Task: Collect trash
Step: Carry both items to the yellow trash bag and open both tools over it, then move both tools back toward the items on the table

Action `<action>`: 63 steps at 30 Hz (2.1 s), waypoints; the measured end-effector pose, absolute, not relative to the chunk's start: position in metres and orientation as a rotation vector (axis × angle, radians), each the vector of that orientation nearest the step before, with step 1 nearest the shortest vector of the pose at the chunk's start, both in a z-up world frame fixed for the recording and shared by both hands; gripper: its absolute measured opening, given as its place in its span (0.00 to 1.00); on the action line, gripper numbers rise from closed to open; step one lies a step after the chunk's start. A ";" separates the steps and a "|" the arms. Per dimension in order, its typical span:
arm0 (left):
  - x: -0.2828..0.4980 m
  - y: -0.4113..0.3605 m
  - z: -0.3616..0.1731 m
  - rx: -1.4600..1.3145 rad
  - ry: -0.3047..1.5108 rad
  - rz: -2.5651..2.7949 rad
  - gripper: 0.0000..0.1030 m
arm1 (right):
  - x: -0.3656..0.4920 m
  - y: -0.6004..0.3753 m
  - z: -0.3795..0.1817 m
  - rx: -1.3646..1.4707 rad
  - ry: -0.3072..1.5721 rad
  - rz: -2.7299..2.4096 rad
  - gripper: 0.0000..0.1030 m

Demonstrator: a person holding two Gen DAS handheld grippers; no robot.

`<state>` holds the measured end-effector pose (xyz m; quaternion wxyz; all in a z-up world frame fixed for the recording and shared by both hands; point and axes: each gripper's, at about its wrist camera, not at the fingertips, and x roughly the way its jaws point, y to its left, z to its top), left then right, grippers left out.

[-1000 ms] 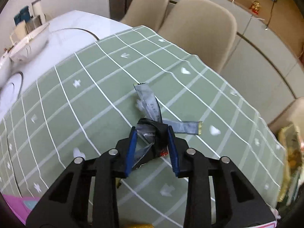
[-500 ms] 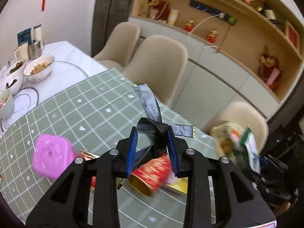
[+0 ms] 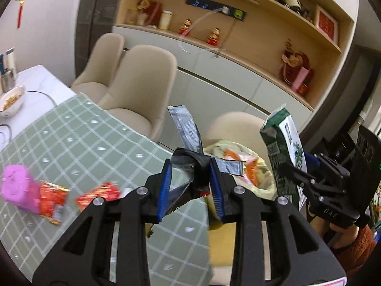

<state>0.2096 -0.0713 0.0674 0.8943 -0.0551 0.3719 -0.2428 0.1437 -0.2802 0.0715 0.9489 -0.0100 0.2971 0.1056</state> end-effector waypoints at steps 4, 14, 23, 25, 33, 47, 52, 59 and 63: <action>0.221 -0.128 0.058 -0.096 0.799 -0.568 0.29 | 0.137 -0.329 0.070 -0.029 0.589 0.155 0.51; 0.281 -0.252 -0.002 -0.086 0.986 -0.718 0.30 | 0.145 -0.432 0.052 0.049 0.611 0.023 0.52; 0.299 -0.270 -0.047 -0.081 1.077 -0.698 0.52 | 0.186 -0.454 0.025 0.075 0.675 0.061 0.52; 0.294 -0.260 -0.042 -0.074 1.057 -0.675 0.52 | 0.201 -0.451 0.018 0.088 0.684 0.089 0.52; 0.263 -0.188 -0.016 -0.117 0.993 -0.534 0.53 | 0.259 -0.413 -0.021 0.049 0.746 0.158 0.52; 0.213 -0.058 -0.008 -0.232 0.976 -0.290 0.53 | 0.271 -0.374 -0.108 -0.016 1.106 0.186 0.51; 0.192 -0.013 -0.011 -0.271 0.972 -0.228 0.53 | 0.248 -0.376 -0.084 0.040 0.992 0.121 0.51; 0.156 0.066 -0.016 -0.290 0.936 -0.113 0.53 | 0.210 -0.363 -0.052 0.124 0.900 0.048 0.51; 0.143 0.120 -0.030 -0.306 0.917 -0.016 0.53 | 0.192 -0.329 -0.036 0.088 0.870 0.052 0.52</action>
